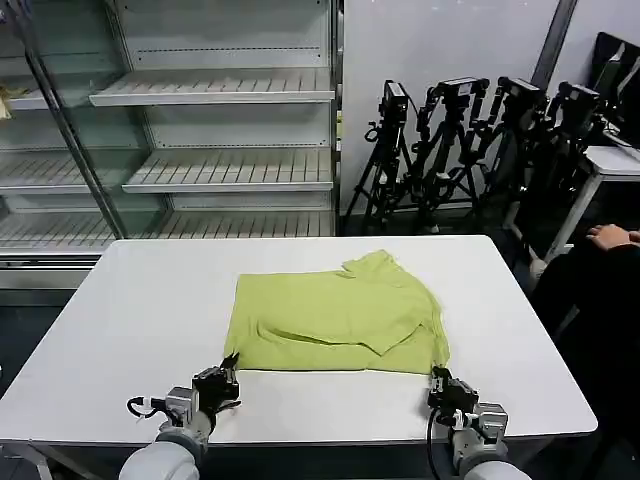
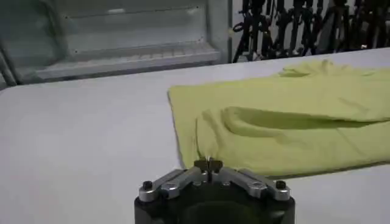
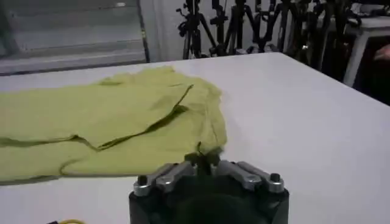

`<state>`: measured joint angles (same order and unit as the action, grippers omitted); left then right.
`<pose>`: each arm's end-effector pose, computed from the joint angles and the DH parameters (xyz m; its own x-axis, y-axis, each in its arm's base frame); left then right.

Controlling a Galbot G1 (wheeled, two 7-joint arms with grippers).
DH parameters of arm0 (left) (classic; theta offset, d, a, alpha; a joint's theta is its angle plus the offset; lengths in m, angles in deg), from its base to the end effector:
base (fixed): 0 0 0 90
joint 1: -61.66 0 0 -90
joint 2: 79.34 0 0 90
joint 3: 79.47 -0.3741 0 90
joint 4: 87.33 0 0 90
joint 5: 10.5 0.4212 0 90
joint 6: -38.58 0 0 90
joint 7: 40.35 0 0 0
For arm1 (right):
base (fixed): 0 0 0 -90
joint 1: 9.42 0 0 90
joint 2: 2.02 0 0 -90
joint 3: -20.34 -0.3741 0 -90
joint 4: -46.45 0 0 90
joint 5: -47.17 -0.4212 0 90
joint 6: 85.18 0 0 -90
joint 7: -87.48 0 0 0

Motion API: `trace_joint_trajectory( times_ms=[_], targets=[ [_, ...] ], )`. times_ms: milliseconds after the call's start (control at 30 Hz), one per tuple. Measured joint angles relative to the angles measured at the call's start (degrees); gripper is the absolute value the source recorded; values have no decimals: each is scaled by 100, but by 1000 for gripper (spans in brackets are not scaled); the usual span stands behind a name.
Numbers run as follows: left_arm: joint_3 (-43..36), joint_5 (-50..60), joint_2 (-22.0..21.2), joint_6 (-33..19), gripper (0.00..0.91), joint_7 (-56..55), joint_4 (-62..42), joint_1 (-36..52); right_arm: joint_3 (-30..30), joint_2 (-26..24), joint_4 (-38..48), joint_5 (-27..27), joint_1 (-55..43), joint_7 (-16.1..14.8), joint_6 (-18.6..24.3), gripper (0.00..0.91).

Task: Fold and organize the clothes.

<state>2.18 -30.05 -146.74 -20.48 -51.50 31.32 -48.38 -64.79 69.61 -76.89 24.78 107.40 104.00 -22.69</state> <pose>0.2820 0.0166 -0.2940 -0.8893 0.0944 0.4475 0.1351 0.9890 0.0599 0.2476 -0.0166 -0.2874 -0.9081 -0.0020 0.4188 0.0102 0.9996 0.0270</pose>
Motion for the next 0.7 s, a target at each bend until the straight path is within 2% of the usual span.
trace_joint_trajectory(
  times_ms=[700],
  targets=[
    [238,275,-29,53,30,-168,939,-1198,-342,-204,-911,592,1106,-202,-7,0]
  ],
)
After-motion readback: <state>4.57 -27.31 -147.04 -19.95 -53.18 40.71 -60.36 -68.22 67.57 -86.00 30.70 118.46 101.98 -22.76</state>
